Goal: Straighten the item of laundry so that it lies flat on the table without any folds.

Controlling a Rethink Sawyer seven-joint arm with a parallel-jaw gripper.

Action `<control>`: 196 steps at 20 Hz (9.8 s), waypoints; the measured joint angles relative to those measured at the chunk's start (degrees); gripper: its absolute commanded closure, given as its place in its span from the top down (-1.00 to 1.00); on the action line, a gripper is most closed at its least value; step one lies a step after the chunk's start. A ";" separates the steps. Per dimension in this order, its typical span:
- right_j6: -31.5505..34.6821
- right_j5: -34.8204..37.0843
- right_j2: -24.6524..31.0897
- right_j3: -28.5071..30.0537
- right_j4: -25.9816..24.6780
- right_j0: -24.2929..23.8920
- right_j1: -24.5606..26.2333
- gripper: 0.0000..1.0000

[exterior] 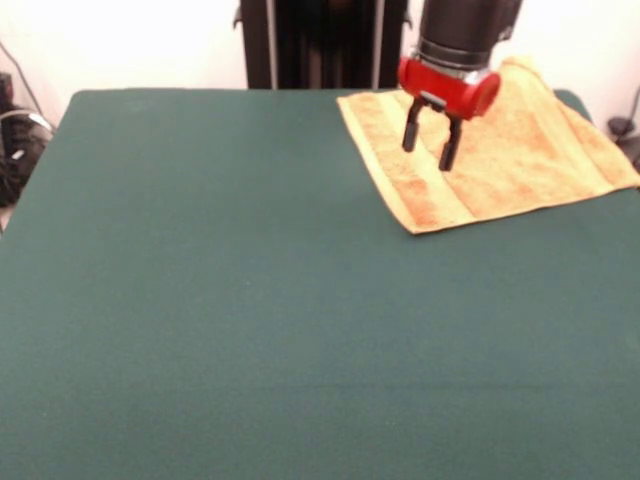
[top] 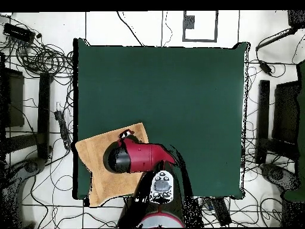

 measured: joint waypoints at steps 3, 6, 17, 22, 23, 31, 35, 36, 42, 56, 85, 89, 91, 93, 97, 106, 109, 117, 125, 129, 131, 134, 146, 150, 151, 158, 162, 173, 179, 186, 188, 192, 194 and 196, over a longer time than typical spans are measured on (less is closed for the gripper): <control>0.00 1.54 0.03 -1.25 -0.08 0.13 -0.90 1.00; 0.00 1.94 0.02 -2.64 -0.77 0.15 -1.16 1.00; 0.00 1.94 0.10 -7.15 -3.09 0.09 0.45 1.00; 0.00 1.94 0.26 -8.69 -3.49 -0.20 2.95 1.00; 0.00 1.94 0.32 -8.85 -3.49 -0.25 3.45 1.00; 0.00 1.94 1.52 -9.32 -3.46 -1.74 8.41 1.00; 0.00 2.34 2.19 -9.65 -3.44 -2.94 10.19 1.00; 0.00 2.62 2.44 -9.74 -3.50 -3.18 10.15 1.00; 0.00 4.51 3.08 -10.69 -4.08 -3.70 10.25 1.00; 0.00 6.96 3.88 -13.14 -4.60 -3.72 10.76 -1.00; 0.01 6.87 4.02 -15.00 -12.62 -6.07 10.45 -1.00; 0.01 6.87 4.02 -15.48 -15.07 -9.40 10.29 -1.00; 0.01 6.87 4.03 -15.68 -15.91 -10.41 10.30 -1.00; 0.01 6.85 4.02 -16.07 -17.41 -12.10 10.30 -1.00; 0.01 6.85 3.98 -16.67 -19.35 -13.73 10.35 -1.00; 0.01 6.88 3.89 -17.98 -22.90 -14.21 10.52 -1.00; 0.01 6.89 3.86 -18.41 -24.41 -14.25 10.56 1.00; 0.00 4.55 4.49 -19.18 -26.86 -16.13 10.53 1.00; 0.00 3.97 7.97 -19.17 -28.21 -19.57 10.01 1.00; 0.00 3.94 11.35 -18.58 -28.23 -22.38 9.31 1.00; 0.00 3.96 12.94 -18.20 -28.24 -23.53 8.83 1.00; 0.00 3.96 14.34 -17.86 -28.26 -24.04 7.76 1.00; 0.00 3.96 15.39 -17.99 -28.28 -23.62 3.61 1.00; 0.00 3.96 16.21 -17.91 -28.28 -23.91 2.62 1.00; 0.00 3.97 17.38 -17.60 -28.27 -24.45 2.11 1.00; 0.00 3.97 21.99 -16.16 -27.19 -25.55 2.06 1.00; 0.00 3.97 23.44 -15.02 -26.19 -24.83 3.08 1.00; 0.00 3.90 25.93 -13.57 -23.06 -22.82 9.24 1.00; 0.00 3.74 25.53 -13.85 -22.51 -21.98 9.38 1.00; 0.00 3.73 24.79 -13.99 -19.97 -20.45 9.52 1.00; 0.00 3.72 24.75 -14.00 -19.41 -20.02 9.63 1.00; 0.00 3.45 24.42 -14.19 -17.96 -17.98 9.80 1.00; 0.00 3.22 24.42 -14.19 -17.67 -17.33 9.83 1.00; 0.00 3.05 24.43 -14.18 -17.25 -16.75 9.87 1.00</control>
